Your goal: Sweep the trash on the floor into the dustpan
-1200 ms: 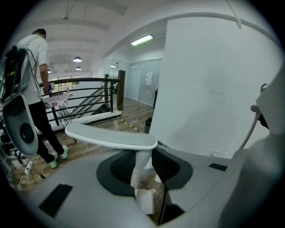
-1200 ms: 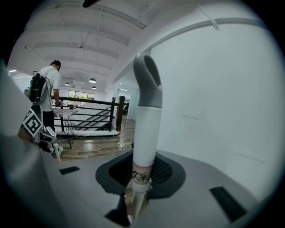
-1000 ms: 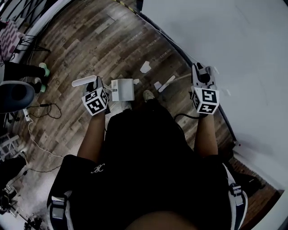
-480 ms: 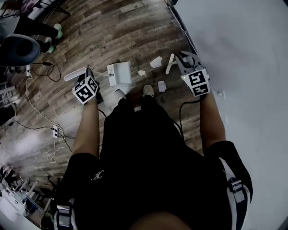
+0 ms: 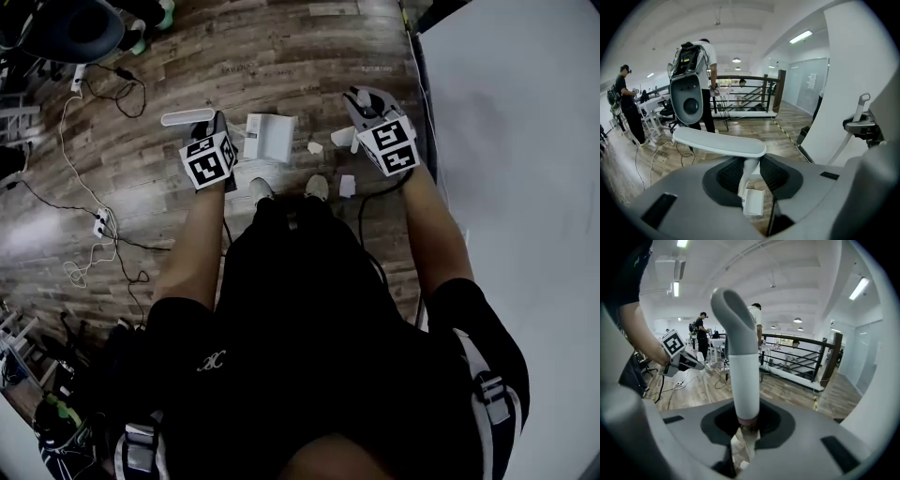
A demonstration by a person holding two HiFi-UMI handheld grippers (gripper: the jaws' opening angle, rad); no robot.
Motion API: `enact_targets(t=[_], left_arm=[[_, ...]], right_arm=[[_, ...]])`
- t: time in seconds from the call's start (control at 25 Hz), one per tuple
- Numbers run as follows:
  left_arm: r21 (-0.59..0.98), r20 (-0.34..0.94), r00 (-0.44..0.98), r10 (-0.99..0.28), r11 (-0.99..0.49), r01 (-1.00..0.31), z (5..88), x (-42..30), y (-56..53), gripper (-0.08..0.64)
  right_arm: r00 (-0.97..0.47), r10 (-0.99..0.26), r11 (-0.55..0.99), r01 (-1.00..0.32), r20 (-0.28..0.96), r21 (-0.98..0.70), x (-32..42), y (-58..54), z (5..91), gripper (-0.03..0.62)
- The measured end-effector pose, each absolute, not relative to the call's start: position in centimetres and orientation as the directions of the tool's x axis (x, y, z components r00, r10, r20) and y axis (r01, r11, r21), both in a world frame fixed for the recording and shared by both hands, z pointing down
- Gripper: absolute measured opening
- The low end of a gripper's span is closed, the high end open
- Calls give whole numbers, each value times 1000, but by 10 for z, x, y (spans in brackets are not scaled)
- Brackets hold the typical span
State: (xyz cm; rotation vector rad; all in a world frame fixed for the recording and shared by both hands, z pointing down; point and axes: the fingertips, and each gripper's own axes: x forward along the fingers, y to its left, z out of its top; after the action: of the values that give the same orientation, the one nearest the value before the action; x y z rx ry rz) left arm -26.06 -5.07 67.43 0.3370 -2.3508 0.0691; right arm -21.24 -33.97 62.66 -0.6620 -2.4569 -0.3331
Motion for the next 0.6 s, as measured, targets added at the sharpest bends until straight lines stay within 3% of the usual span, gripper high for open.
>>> enact_targets(t=[0.36,0.6], left_arm=[[119,689,-668,-280,953,-278,677,-258,-53,109],[157,670,-669,-321,942,-295,679,-243,-55,117]], right_arm=[[-693,490,826,564,529,-26,-240,-230,622,71],[-765,441,893,426,470,-145,-253,-211,607,71]])
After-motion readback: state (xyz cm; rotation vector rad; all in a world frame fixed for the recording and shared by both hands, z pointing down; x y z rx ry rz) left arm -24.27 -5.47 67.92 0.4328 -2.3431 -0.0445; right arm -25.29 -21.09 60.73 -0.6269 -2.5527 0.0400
